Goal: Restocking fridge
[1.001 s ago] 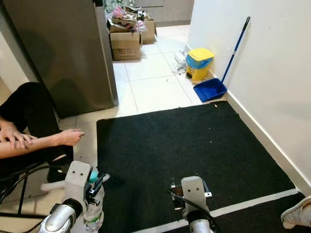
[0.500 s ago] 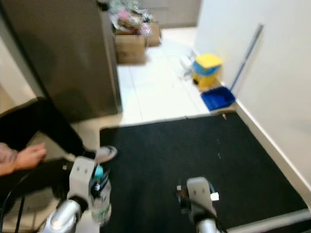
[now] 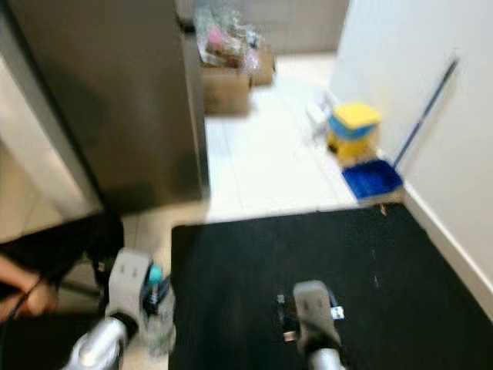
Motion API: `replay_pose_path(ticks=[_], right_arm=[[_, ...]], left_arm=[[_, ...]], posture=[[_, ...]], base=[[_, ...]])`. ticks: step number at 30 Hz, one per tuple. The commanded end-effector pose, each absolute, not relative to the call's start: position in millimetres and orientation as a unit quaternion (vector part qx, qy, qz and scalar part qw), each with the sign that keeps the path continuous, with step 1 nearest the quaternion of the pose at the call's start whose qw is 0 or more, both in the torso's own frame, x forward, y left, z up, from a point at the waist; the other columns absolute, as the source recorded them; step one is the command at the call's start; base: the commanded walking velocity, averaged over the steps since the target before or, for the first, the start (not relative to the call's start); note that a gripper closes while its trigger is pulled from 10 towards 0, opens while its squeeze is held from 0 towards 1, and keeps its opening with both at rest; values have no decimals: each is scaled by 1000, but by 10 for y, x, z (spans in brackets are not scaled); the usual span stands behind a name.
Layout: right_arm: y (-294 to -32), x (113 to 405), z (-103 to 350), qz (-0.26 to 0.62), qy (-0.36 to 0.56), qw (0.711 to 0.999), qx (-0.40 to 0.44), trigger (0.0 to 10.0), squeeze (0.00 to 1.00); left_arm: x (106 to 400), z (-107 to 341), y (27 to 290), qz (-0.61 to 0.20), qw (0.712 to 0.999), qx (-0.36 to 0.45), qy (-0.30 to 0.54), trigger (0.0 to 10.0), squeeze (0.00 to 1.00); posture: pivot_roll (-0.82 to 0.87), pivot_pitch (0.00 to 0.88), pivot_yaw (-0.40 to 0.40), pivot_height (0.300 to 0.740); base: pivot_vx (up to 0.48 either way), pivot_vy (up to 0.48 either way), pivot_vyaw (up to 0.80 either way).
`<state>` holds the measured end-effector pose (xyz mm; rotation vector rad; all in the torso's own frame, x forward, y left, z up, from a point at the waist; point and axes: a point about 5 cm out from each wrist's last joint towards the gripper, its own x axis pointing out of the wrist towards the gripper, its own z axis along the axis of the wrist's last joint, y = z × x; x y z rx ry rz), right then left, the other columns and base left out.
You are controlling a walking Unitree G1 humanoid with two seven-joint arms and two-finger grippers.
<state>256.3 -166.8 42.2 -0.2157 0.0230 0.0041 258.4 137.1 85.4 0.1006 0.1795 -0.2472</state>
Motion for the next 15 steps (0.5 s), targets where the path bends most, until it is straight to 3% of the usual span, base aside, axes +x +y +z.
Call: replay_pose_path(ticks=[1,15], right_arm=[[-1652,2481,314,2,37,994,-101,10000,0],[-1651,2485,318,3,37,994,-101,10000,0]], left_arm=[[2562,811,1394,-119,986,52,100,10000,0],[2575,814,1378,-122,986,50,100,10000,0]], posture=[[-81,197,34,740],[-84,198,35,740]], base=[[390,0,-544],[389,0,-542]])
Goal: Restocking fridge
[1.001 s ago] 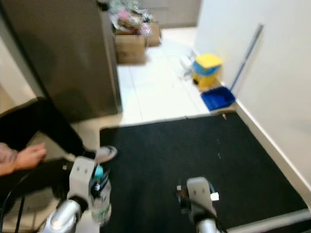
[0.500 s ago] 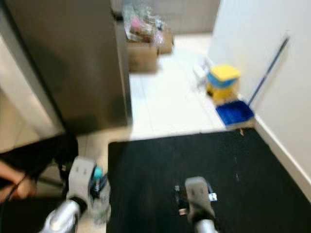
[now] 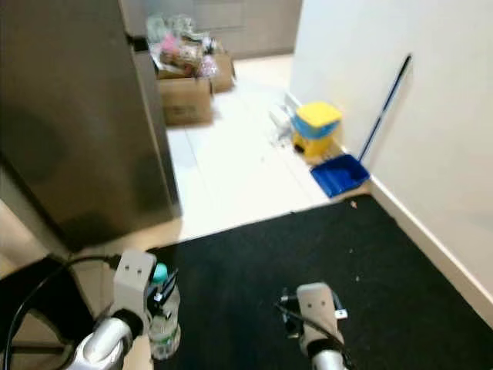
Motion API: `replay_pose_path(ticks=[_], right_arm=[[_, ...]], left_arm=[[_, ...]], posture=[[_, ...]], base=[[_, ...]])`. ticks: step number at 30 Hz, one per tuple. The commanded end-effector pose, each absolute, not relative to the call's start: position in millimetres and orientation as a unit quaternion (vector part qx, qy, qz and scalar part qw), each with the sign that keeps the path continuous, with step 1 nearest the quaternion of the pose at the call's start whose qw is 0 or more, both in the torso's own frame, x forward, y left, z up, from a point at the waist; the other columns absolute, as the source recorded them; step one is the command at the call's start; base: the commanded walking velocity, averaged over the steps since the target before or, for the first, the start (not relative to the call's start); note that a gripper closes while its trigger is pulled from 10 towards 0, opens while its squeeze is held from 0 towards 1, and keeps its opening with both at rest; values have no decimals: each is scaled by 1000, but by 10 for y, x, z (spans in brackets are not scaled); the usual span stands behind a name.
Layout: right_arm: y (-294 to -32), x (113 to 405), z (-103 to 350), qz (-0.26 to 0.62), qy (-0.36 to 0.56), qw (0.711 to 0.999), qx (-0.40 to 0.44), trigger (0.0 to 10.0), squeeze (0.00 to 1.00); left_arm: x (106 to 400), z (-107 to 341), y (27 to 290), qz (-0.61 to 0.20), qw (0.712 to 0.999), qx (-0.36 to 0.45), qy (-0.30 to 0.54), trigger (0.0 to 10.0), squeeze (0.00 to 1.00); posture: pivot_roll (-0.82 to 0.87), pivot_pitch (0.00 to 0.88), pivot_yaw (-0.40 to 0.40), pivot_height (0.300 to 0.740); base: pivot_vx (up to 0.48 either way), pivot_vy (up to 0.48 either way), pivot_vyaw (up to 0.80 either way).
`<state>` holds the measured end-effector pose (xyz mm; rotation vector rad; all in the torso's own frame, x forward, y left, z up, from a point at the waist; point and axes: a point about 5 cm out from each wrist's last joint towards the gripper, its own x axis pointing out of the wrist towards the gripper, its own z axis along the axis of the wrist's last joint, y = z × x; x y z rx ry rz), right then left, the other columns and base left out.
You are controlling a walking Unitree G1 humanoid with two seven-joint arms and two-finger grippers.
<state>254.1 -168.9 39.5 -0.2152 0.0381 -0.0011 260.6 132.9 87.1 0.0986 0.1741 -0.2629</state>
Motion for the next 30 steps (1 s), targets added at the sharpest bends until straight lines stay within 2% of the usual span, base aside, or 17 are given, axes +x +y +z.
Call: replay_pose_path(ticks=[1,30], right_arm=[[-1651,2484,318,3,37,994,-101,10000,0],[-1640,2506,320,11,37,992,-123,10000,0]], left_arm=[[2576,814,1378,-122,986,50,100,10000,0],[2574,799,1410,-114,987,50,103,10000,0]], posture=[[-84,198,35,740],[-86,194,34,740]], base=[[390,0,-494],[385,0,-14]])
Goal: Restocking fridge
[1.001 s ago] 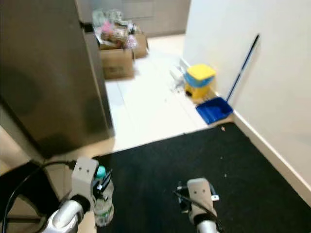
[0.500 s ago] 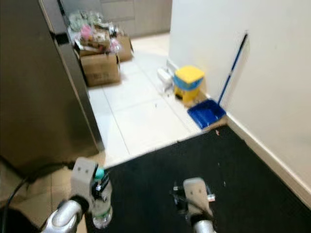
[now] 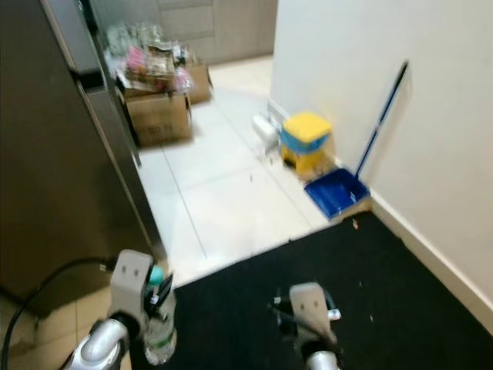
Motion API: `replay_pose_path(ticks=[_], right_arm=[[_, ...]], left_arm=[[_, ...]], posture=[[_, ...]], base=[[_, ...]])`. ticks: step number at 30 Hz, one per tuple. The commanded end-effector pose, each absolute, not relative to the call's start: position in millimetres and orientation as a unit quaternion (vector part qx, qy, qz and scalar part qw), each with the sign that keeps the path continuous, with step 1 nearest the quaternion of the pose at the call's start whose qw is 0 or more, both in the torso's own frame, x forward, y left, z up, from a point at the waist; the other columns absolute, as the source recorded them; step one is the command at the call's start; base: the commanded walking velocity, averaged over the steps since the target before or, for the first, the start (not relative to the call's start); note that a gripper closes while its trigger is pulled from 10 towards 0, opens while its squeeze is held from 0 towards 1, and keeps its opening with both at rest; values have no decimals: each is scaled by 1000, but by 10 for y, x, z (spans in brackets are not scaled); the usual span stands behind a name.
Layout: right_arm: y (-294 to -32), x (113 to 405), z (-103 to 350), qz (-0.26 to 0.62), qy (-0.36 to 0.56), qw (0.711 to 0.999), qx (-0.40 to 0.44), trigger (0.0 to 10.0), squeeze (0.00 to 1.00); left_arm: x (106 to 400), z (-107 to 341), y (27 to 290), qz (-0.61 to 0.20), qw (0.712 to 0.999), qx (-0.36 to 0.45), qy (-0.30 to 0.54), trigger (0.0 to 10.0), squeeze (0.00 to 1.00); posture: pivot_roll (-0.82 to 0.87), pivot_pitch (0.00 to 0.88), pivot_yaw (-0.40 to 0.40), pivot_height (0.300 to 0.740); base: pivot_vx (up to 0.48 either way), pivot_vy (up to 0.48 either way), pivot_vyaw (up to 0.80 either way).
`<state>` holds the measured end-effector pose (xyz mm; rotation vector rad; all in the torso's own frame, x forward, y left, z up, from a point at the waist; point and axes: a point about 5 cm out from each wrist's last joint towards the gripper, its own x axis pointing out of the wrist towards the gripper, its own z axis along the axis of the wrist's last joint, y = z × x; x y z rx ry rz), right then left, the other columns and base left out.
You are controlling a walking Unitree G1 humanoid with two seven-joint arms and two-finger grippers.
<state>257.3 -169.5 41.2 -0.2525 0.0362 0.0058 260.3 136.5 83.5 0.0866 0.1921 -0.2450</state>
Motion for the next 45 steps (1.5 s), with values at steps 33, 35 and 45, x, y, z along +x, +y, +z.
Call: replay_pose_path(ticks=[33,35,45], right_arm=[[-1599,2532,326,33,37,991,-124,10000,0],[-1597,2535,327,33,37,991,-123,10000,0],[-1522,2543,336,64,34,990,-125,10000,0]], left_arm=[[2531,747,1529,-82,988,63,114,10000,0],[2517,739,1570,-70,989,66,116,10000,0],[2464,707,1683,-36,989,77,121,10000,0]], posture=[[-88,192,41,740],[-88,192,41,740],[-85,192,44,740]], base=[[328,0,0],[306,0,0],[118,0,0]])
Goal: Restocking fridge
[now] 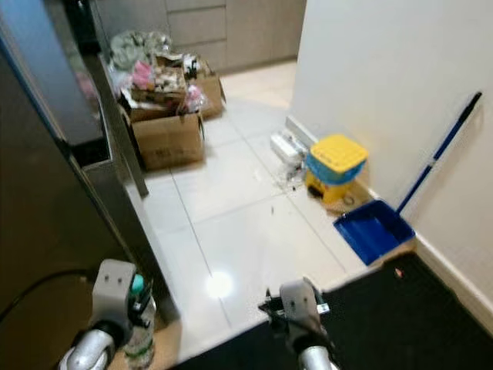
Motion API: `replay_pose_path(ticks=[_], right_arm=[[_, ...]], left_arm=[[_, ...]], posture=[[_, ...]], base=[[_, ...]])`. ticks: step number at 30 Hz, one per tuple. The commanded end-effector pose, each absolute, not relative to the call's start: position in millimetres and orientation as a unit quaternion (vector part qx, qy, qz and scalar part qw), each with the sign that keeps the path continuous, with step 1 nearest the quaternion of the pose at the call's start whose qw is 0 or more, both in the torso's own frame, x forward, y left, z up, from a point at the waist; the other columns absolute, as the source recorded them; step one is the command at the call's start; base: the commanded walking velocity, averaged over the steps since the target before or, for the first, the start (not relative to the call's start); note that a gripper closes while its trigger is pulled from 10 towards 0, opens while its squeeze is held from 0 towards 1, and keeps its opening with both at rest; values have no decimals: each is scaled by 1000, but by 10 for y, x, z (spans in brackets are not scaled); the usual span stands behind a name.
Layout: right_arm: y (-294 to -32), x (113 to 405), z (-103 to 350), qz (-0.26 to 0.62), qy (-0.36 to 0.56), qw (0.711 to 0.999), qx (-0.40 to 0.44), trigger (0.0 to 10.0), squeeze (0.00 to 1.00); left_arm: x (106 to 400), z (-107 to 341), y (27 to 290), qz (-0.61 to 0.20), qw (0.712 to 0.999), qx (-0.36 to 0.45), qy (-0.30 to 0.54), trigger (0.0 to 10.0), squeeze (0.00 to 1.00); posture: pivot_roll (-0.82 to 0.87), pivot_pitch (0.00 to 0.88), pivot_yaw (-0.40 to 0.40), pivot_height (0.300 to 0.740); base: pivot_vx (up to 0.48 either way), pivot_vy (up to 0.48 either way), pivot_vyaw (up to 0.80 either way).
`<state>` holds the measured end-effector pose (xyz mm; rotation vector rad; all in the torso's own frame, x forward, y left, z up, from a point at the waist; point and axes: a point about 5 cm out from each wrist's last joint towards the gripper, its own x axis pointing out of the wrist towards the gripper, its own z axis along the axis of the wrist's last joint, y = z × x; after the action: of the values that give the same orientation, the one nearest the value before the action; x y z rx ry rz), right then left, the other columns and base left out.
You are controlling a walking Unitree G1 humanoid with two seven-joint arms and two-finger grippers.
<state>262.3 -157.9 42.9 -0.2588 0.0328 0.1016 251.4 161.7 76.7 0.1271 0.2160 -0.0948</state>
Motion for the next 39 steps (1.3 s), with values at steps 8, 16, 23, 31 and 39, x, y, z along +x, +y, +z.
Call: replay_pose_path(ticks=[8,16,23,31,39], right_arm=[[-1413,2581,412,89,21,990,-106,10000,0],[-1401,2616,467,87,10,990,-110,10000,0],[-1464,2639,466,65,13,989,-132,10000,0],[-1479,2648,469,60,14,989,-136,10000,0],[-1479,2650,465,56,15,989,-137,10000,0]], left_arm=[[2459,719,1702,-27,991,66,116,10000,0],[2444,716,1699,-27,990,68,118,10000,0],[2439,717,1704,-27,990,71,119,10000,0],[2443,715,1704,-28,990,74,119,10000,0],[2450,713,1701,-30,990,74,120,10000,0]], posture=[[-85,193,45,740],[-84,193,46,740],[-82,195,48,740],[-79,195,48,740],[-82,193,50,740]], base=[[0,0,0],[0,0,78],[0,0,732],[0,0,744],[0,0,744]])
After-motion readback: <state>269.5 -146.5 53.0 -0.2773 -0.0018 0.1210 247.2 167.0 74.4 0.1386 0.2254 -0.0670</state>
